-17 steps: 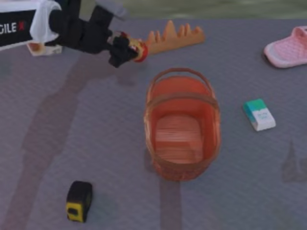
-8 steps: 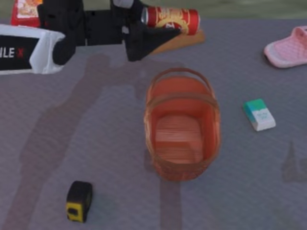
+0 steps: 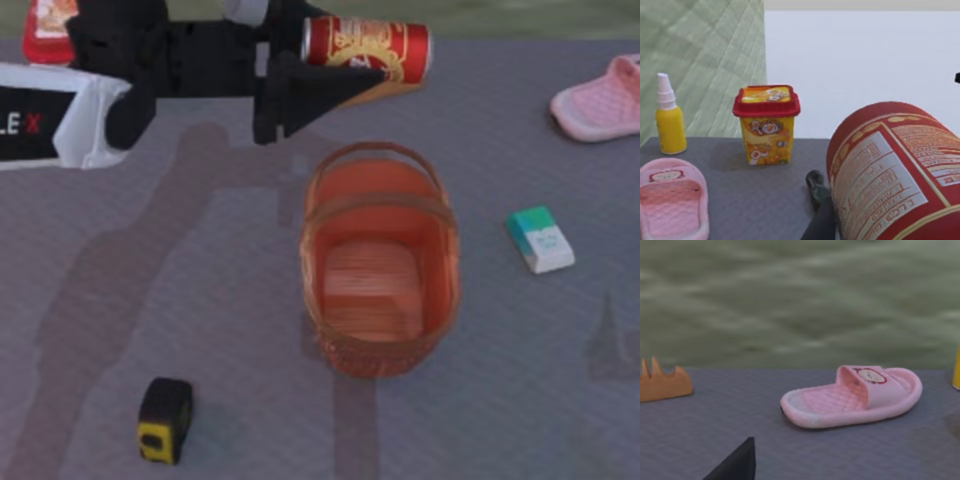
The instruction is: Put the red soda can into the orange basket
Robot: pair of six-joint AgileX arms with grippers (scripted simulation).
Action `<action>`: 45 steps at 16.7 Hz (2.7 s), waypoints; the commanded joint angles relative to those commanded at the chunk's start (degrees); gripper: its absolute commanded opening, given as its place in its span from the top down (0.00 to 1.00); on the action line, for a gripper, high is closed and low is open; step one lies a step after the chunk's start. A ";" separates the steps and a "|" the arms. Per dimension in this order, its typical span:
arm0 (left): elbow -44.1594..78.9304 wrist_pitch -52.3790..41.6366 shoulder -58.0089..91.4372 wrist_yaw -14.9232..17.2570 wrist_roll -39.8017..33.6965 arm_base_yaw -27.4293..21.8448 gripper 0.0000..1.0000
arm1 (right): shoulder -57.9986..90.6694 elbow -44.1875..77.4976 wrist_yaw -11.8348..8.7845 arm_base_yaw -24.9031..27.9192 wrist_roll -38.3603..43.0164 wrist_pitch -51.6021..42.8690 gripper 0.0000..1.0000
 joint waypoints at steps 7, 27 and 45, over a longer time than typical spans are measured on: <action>-2.42 9.87 7.20 0.10 0.01 0.94 1.00 | 0.00 0.00 0.00 0.00 0.00 0.00 0.00; -5.72 19.92 14.02 0.12 -0.19 1.49 0.17 | 0.00 0.00 0.00 0.00 0.00 0.00 0.00; -10.17 14.65 2.52 -6.68 -2.11 3.45 0.00 | 12.07 12.17 -0.14 4.68 -6.56 -10.40 0.00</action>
